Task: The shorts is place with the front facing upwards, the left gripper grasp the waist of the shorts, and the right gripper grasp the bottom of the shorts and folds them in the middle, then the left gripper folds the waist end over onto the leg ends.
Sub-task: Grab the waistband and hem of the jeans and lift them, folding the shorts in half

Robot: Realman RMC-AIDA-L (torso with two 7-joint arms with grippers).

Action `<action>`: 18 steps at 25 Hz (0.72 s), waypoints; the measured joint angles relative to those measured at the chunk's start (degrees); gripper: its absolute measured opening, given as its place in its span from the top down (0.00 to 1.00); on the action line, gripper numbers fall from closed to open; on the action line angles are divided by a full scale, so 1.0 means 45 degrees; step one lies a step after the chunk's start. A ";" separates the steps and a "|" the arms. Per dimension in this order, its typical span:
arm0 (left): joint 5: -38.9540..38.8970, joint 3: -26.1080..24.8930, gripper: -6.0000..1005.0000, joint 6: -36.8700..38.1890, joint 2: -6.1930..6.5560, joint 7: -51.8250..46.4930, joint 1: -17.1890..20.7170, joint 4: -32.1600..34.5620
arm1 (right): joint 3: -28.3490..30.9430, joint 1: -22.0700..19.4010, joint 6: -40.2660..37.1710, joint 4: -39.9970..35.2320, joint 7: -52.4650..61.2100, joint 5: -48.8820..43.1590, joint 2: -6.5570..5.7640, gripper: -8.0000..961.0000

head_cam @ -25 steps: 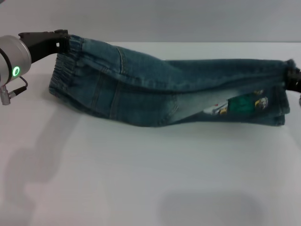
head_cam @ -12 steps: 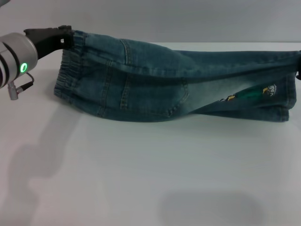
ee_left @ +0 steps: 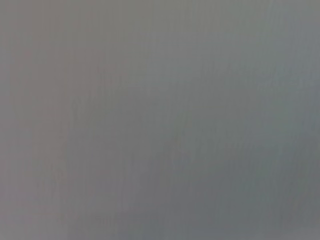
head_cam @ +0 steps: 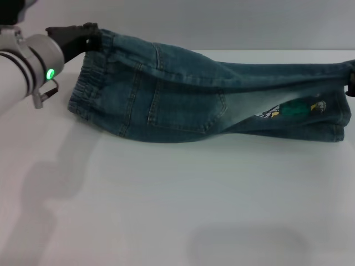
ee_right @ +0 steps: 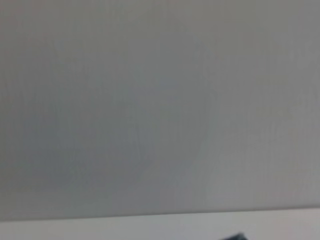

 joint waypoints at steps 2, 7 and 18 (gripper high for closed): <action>0.0075 0.0239 0.95 0.1343 0.0000 0.0007 -0.0596 0.1363 | 0.0273 0.0601 -0.0672 -0.1180 -0.0426 -0.0001 0.0018 0.82; 0.0146 0.0424 0.95 0.1960 -0.0001 0.0013 -0.1090 0.2164 | 0.0512 0.0931 -0.1826 -0.2124 -0.0485 0.0035 0.0016 0.80; 0.0060 0.0486 0.51 0.2642 0.0002 -0.0060 -0.0525 0.1912 | -0.0957 -0.0545 -0.6196 -0.1741 -0.0651 0.0010 0.0135 0.47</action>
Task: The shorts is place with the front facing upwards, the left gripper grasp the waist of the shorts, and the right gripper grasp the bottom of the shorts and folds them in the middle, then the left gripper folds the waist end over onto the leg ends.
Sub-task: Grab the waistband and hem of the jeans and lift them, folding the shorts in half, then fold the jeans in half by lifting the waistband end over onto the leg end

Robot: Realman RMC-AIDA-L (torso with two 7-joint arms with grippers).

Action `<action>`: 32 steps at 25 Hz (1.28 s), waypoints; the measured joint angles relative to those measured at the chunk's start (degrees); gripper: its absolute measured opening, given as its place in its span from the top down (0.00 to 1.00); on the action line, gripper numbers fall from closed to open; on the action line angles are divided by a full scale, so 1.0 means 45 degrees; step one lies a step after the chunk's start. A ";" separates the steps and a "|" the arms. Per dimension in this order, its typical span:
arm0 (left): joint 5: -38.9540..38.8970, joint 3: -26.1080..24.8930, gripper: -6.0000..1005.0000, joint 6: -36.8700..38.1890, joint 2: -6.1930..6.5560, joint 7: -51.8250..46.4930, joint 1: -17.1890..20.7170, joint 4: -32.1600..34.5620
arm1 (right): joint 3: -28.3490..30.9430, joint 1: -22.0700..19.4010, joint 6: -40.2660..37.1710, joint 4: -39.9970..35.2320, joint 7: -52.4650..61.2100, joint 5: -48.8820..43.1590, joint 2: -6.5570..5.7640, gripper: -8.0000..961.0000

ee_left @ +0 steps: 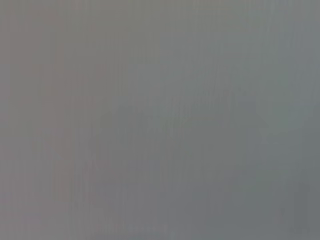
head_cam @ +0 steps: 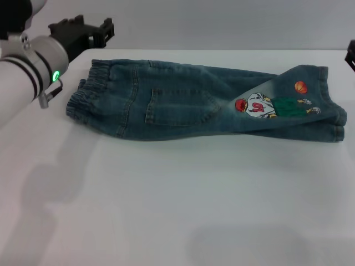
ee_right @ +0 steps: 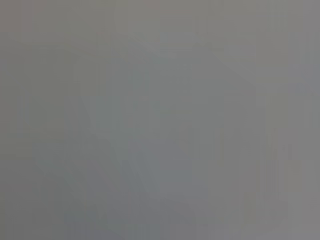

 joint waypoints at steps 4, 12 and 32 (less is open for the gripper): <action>0.0000 0.0177 0.32 -0.0502 -0.0001 0.0042 0.0389 -0.0473 | -0.1121 -0.0153 -0.3543 -0.1564 0.0031 0.0062 0.0032 0.33; 0.0006 0.0127 0.20 -0.2300 0.0023 0.0060 0.0772 -0.1323 | -0.2685 0.1038 -0.4580 -0.3804 0.0043 0.1913 0.0085 0.27; 0.0081 -0.1471 0.19 -0.7129 0.0070 0.0071 0.0374 -0.1686 | -0.4592 0.4106 -0.3218 -0.5957 0.1533 0.2111 0.0137 0.88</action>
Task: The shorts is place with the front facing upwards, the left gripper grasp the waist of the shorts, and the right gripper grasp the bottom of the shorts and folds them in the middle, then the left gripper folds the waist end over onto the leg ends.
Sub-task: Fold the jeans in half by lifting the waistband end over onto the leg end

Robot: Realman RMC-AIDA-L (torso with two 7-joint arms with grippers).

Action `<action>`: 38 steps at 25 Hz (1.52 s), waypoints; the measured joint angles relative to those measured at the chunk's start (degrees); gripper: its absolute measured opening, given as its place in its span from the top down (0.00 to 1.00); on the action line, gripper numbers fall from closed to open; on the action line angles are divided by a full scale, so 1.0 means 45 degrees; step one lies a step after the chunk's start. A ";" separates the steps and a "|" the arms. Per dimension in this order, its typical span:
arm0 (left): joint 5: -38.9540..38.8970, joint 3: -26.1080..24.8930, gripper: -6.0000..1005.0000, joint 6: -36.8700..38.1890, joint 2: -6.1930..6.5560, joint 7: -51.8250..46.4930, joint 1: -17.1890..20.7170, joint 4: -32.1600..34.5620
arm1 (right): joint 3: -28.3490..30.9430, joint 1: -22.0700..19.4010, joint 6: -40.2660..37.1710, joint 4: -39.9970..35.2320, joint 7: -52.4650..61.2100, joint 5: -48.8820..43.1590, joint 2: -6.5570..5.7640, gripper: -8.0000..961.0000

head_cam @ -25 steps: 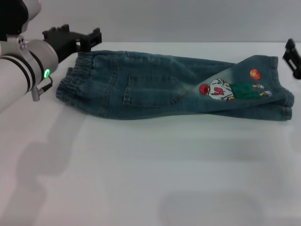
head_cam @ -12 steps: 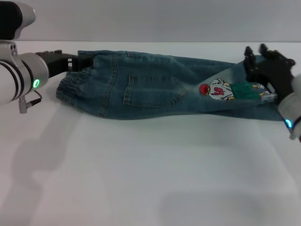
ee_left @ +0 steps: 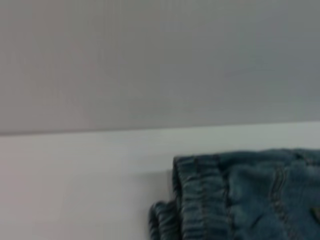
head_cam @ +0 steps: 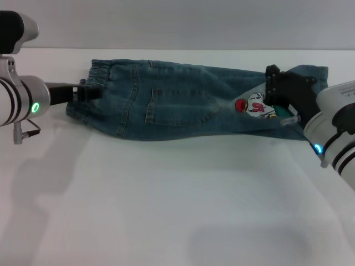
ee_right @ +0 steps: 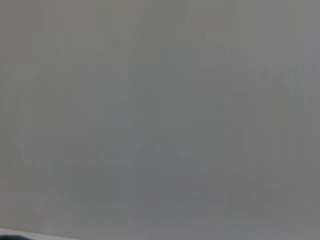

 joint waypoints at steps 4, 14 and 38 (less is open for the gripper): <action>-0.0002 -0.0528 0.20 -0.0440 0.0000 0.0153 -0.0370 0.0724 | -0.0287 -0.0022 0.0005 -0.0019 0.0051 0.0000 0.0000 0.97; -0.0060 -0.0620 0.22 0.0007 -0.0032 0.0349 -0.1051 0.1977 | -0.0356 -0.0315 0.0007 -0.0020 0.0312 0.0000 -0.0041 0.99; -0.0264 -0.0454 0.28 0.0488 -0.0080 0.0613 -0.1074 0.2834 | -0.0358 -0.1021 0.0003 0.0804 0.0358 -0.0004 -0.0098 0.99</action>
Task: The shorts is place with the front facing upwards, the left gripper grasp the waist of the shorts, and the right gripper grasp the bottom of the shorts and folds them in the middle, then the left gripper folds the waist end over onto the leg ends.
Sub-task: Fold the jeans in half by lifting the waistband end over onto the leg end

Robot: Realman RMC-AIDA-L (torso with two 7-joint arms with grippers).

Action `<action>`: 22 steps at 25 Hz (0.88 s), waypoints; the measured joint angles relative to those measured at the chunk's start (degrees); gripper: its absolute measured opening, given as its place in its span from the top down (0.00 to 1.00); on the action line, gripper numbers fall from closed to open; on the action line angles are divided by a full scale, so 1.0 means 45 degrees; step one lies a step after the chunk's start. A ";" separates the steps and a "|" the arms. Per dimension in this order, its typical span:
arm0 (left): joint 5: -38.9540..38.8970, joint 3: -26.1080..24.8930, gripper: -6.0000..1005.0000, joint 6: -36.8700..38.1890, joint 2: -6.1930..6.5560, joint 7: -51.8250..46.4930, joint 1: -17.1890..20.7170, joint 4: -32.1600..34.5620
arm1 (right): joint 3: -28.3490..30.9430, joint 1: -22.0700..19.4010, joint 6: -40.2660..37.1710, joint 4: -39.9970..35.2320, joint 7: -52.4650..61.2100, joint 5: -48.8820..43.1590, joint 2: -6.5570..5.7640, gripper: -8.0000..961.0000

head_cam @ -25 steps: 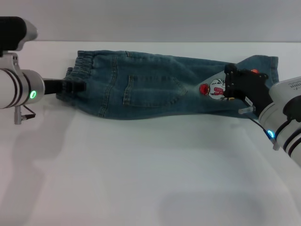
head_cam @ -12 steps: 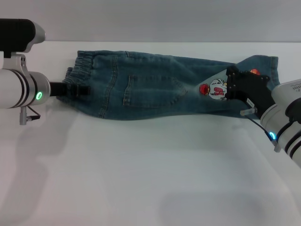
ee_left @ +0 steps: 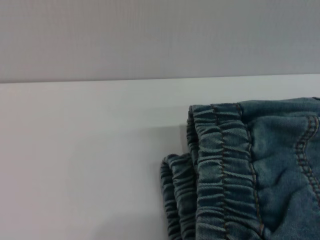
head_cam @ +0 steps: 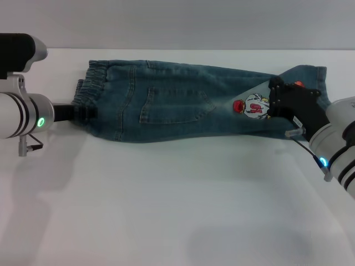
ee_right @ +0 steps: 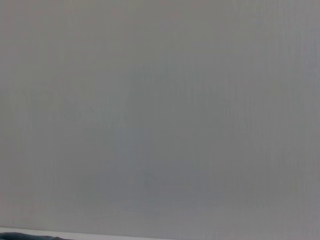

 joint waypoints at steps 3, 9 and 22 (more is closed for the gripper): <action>-0.0040 0.0072 0.35 -0.0029 -0.0002 0.0004 0.0136 -0.0188 | 0.0000 -0.0203 -0.0003 0.0255 0.0000 -0.0042 -0.0002 0.99; -0.0519 0.0737 0.43 -0.0117 -0.0002 0.0010 0.1390 -0.2375 | -0.0176 -0.0383 -0.0018 0.0478 0.0000 -0.0049 -0.0001 0.99; -0.0662 0.1469 0.79 -0.0320 0.0036 0.0034 0.2817 -0.4456 | -0.0352 -0.0381 -0.0006 0.0710 -0.0002 0.0000 0.0019 0.99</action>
